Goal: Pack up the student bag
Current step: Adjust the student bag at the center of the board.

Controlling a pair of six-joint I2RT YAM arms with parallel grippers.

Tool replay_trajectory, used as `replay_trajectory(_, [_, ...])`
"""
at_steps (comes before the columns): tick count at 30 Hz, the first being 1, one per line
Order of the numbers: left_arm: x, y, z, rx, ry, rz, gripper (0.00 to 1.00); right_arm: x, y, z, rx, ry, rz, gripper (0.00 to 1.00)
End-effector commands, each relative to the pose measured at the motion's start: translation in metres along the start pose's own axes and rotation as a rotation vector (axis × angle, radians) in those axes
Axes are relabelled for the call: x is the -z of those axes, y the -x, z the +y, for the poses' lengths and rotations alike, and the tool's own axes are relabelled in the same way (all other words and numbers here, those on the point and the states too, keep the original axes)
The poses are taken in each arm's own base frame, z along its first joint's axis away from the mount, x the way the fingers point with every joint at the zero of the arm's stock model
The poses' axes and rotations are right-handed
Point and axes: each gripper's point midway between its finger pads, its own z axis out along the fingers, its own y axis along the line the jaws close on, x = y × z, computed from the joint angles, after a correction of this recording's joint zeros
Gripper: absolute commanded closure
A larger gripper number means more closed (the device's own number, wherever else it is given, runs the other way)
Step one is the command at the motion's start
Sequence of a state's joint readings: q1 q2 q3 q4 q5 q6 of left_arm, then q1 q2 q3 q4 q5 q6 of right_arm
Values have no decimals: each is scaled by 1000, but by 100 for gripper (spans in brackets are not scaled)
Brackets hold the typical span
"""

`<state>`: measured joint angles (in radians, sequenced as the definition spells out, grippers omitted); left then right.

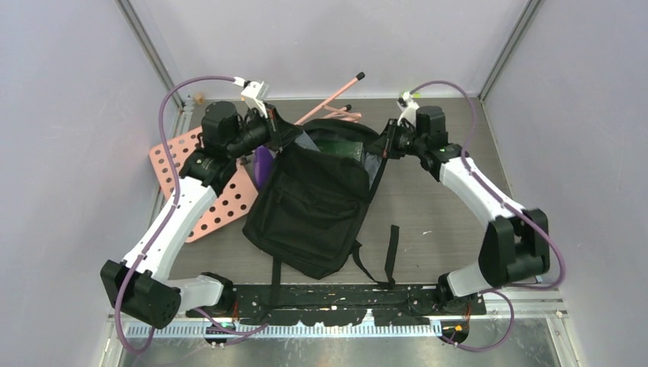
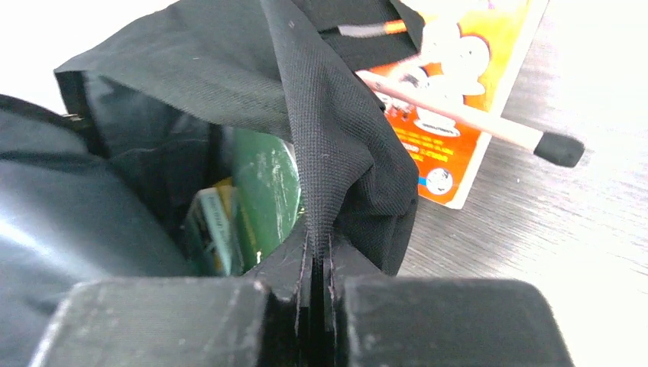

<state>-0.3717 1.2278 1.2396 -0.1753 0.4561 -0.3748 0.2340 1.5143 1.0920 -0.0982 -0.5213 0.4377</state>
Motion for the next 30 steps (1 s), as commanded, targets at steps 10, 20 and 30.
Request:
replay_trajectory(10, [9,94,-74,-190,-310,-215,100,166,156,154,396,95,-538,99])
replay_trajectory(20, [10,29,-55,-143,-306,-122,100,183,100,153,439,162,-502,99])
replay_trajectory(30, [45,-31,-53,-82,-266,6,100,175,50,129,344,161,-418,99])
